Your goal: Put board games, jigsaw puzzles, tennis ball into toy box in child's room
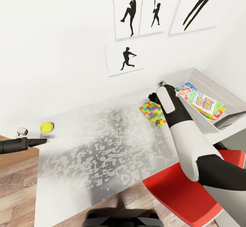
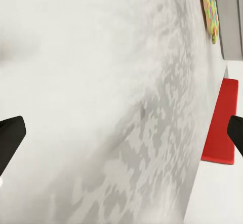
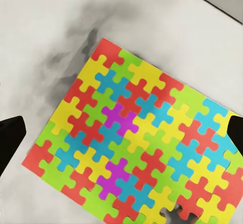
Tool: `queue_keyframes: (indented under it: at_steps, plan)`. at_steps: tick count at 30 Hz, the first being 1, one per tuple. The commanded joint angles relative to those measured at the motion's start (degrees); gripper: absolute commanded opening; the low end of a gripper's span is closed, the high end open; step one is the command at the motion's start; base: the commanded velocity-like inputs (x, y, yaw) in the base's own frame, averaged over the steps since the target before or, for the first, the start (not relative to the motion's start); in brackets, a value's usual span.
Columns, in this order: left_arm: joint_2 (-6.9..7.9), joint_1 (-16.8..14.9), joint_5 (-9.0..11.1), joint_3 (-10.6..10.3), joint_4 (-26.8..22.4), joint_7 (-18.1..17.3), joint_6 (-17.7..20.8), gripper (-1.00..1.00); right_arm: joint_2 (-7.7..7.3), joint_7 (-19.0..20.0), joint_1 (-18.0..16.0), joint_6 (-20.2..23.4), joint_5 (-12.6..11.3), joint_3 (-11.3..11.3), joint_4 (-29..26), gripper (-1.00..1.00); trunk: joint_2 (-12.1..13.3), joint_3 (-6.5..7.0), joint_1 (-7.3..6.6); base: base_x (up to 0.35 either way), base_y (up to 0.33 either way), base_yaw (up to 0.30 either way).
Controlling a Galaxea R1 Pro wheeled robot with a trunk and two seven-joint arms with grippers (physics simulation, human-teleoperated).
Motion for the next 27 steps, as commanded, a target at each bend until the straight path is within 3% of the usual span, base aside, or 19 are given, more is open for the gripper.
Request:
queue_keyframes:
  at_steps: [1, 13, 18, 27]
  plan:
    - [0.04, -0.1, 0.2, -0.2, 0.0, -0.2, 0.6, 1.00, -0.03, -0.5, -0.1, 0.1, -0.5, 0.1, 0.0, 1.00, -0.1, -0.09, 0.03, 0.000, 0.000, 0.000]
    - [0.90, -0.1, 0.2, -0.2, -0.1, -0.2, 0.5, 1.00, -0.08, -0.3, -0.1, 0.0, -0.6, 0.1, 0.3, 1.00, -0.1, -0.09, 0.03, 0.000, 0.000, 0.000]
    - [3.07, 0.0, 0.2, -0.2, -0.1, -0.2, 0.3, 1.00, -0.11, -0.3, -0.6, -0.3, -0.5, -0.1, 2.7, 1.00, -0.1, -0.09, 0.03, 0.000, 0.000, 0.066]
    - [8.85, 0.0, -0.1, -0.3, -0.1, -0.2, -0.2, 1.00, -0.20, -0.2, -2.7, -0.2, -0.6, -0.2, 4.3, 1.00, -0.1, -0.09, 0.03, 0.000, 0.000, 0.146]
